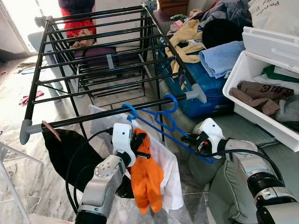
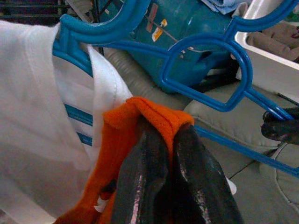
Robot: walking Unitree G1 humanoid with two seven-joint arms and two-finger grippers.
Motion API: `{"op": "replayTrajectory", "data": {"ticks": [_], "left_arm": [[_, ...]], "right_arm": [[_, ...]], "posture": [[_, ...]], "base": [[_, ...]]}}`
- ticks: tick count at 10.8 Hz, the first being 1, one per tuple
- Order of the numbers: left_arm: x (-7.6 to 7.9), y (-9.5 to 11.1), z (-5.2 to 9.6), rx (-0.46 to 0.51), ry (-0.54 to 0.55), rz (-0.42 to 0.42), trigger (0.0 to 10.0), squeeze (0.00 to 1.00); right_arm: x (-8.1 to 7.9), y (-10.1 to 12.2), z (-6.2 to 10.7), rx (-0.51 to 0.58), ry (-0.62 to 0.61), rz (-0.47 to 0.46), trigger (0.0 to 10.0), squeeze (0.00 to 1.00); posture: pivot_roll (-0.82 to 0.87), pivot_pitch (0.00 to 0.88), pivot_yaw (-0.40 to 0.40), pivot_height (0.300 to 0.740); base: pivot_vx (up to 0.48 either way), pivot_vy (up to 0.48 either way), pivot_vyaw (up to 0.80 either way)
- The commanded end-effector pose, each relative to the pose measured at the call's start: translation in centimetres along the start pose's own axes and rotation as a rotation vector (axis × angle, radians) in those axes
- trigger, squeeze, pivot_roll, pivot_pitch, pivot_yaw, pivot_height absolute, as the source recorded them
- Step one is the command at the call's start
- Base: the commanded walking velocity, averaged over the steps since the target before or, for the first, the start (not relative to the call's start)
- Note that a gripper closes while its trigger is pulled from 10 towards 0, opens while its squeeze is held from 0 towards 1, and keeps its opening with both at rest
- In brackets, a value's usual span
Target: Hang hanger
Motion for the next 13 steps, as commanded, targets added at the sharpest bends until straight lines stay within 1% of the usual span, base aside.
{"op": "replayTrajectory", "data": {"ticks": [1, 2, 3, 4, 5, 6, 8, 9, 10, 13], "left_arm": [[0.0, 0.4, 0.1, 0.008, 0.001, -0.014, 10.0, 0.00], [0.0, 0.4, 0.1, 0.009, 0.002, -0.015, 10.0, 0.00], [0.0, 0.4, 0.1, 0.011, 0.004, -0.014, 10.0, 0.00], [-0.1, 0.4, 0.1, 0.015, 0.010, -0.013, 10.0, 0.00], [-0.5, 0.5, 0.2, 0.021, 0.036, -0.029, 10.0, 0.00], [-0.5, 0.5, 0.0, 0.023, 0.039, -0.040, 10.0, 0.00], [-0.1, 0.6, -0.3, 0.027, 0.028, -0.041, 10.0, 0.00], [0.2, 0.7, -0.4, 0.028, 0.018, -0.044, 10.0, 0.00], [0.0, 0.7, -0.4, 0.037, 0.034, -0.061, 10.0, 0.00], [-0.3, 0.9, -0.2, 0.047, 0.056, -0.078, 10.0, 0.00]], "right_arm": [[-0.5, -1.0, 0.0, -0.046, 0.006, 0.018, 0.0, 0.00], [0.3, -0.9, 0.0, -0.046, -0.061, 0.029, 0.0, 0.00], [1.6, -0.5, 0.1, -0.027, -0.169, 0.009, 0.0, 0.00], [2.0, 0.2, 0.5, 0.036, -0.257, -0.026, 0.0, 0.00], [1.8, 0.9, 1.3, 0.118, -0.383, -0.089, 0.0, 0.00], [0.9, 0.9, 1.8, 0.145, -0.426, -0.113, 0.0, 0.00], [-0.6, 0.5, 2.2, 0.162, -0.471, -0.147, 0.0, 0.00], [-1.5, 0.2, 2.2, 0.154, -0.465, -0.152, 0.0, 0.00], [-2.4, 0.3, 2.2, 0.132, -0.461, -0.194, 10.0, 0.00], [-2.8, 1.4, 1.5, 0.141, -0.467, -0.205, 10.0, 0.00]], "posture": [[-0.17, 0.000, 0.045, 0.740], [-0.17, 0.000, 0.043, 0.740], [-0.16, 0.000, 0.039, 0.740], [-0.16, 0.000, 0.035, 0.740], [-0.17, 0.000, 0.037, 0.740], [-0.18, 0.000, 0.039, 0.740], [-0.19, 0.000, 0.046, 0.740], [-0.19, 0.000, 0.046, 0.740], [-0.19, 0.000, 0.045, 0.740], [-0.18, 0.000, 0.039, 0.740]], "base": [[0.000, 0.000, 0.00], [0.000, 0.000, 0.00], [0.000, 0.000, 0.00], [0.000, 0.000, 0.00], [0.000, 0.000, 0.00], [0.000, 0.000, 0.00], [0.000, 0.000, 0.00], [0.000, 0.000, 0.00], [0.000, 0.000, 0.00], [0.000, 0.000, 0.00]]}}
Point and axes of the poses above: a point about 5 cm out from each wrist's last joint towards the gripper, its own z axis pointing back from the gripper into the wrist, its own y axis along the axis of the wrist's last joint, x = y × z, the point moved 6 cm from there along -z, pointing out of the wrist towards the gripper, and after that the axes turned 8 degrees about z, right-handed, at the moved point
